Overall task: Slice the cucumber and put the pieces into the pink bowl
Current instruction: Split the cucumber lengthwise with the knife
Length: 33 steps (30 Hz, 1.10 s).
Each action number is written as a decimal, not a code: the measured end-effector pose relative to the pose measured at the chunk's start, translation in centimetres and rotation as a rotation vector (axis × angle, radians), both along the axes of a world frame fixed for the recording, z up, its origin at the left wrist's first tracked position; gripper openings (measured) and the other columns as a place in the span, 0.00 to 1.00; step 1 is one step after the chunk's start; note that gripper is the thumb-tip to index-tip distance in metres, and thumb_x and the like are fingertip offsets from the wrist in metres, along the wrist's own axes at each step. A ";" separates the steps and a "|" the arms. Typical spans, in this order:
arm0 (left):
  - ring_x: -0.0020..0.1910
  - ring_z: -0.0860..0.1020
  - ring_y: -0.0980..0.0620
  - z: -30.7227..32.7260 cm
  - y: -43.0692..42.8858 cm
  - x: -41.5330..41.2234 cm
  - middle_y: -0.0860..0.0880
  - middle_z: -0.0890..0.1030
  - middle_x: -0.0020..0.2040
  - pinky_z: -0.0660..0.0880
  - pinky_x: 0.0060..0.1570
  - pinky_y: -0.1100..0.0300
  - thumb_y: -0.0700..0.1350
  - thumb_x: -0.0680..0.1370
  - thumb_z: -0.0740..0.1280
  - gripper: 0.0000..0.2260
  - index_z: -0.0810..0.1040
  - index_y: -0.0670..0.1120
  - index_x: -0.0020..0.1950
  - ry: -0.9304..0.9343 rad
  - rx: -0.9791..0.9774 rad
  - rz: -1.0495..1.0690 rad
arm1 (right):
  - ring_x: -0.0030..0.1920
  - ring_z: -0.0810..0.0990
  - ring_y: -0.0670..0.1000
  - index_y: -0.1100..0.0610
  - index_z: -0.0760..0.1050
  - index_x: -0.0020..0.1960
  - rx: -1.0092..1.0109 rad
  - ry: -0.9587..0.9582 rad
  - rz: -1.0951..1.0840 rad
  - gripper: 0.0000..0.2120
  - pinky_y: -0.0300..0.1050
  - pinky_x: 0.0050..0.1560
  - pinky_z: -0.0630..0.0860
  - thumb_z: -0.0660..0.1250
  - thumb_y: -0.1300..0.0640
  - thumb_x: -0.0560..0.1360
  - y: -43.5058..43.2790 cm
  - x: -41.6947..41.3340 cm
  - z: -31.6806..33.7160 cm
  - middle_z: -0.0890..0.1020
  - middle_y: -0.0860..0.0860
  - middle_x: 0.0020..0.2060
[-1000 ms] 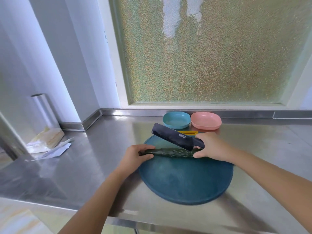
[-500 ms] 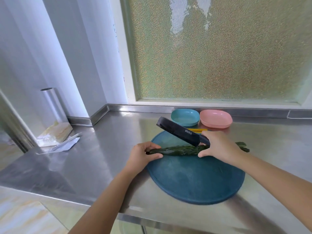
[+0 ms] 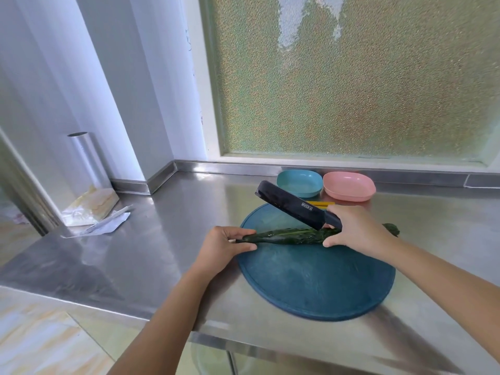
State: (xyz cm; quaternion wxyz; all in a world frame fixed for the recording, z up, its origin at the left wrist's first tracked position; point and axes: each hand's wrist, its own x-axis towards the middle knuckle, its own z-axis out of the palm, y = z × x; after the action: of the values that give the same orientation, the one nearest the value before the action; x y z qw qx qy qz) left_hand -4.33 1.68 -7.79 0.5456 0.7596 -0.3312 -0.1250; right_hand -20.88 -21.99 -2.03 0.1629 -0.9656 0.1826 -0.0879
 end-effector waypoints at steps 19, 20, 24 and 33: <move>0.45 0.76 0.59 0.1 0.4 -0.1 0.52 0.77 0.45 0.65 0.45 0.77 0.43 0.73 0.71 0.12 0.82 0.49 0.57 -0.249 0.091 -0.006 | 0.33 0.69 0.44 0.54 0.72 0.44 -0.020 0.028 -0.024 0.18 0.42 0.30 0.59 0.78 0.52 0.64 1.0 0.2 0.9 0.75 0.45 0.35; 0.44 0.75 0.59 0.1 0.4 -0.1 0.52 0.76 0.43 0.65 0.44 0.77 0.44 0.73 0.71 0.12 0.81 0.49 0.57 -0.271 0.102 0.004 | 0.33 0.69 0.44 0.52 0.71 0.43 -0.016 0.031 -0.033 0.17 0.42 0.30 0.60 0.78 0.52 0.64 1.2 0.2 1.0 0.74 0.45 0.35; 0.40 0.73 0.59 0.2 0.6 -0.5 0.52 0.73 0.40 0.65 0.41 0.77 0.45 0.75 0.70 0.13 0.81 0.49 0.59 -0.370 0.143 0.001 | 0.33 0.69 0.47 0.53 0.67 0.37 -0.019 -0.066 -0.081 0.16 0.43 0.32 0.60 0.71 0.47 0.72 2.9 -0.4 1.4 0.72 0.47 0.34; 0.42 0.68 0.56 0.2 1.2 -2.1 0.54 0.69 0.40 0.61 0.42 0.76 0.44 0.76 0.68 0.13 0.80 0.46 0.60 -0.532 0.152 0.004 | 0.32 0.70 0.46 0.53 0.61 0.40 0.146 0.013 -0.135 0.13 0.40 0.29 0.61 0.58 0.50 0.81 10.9 -1.9 1.2 0.72 0.48 0.35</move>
State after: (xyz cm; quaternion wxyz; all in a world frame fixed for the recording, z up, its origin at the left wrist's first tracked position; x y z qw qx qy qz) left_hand -6.48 2.92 -7.57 0.3809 0.8052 -0.4512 0.0553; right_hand -22.82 -11.13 -0.81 0.2253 -0.9372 0.2544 -0.0787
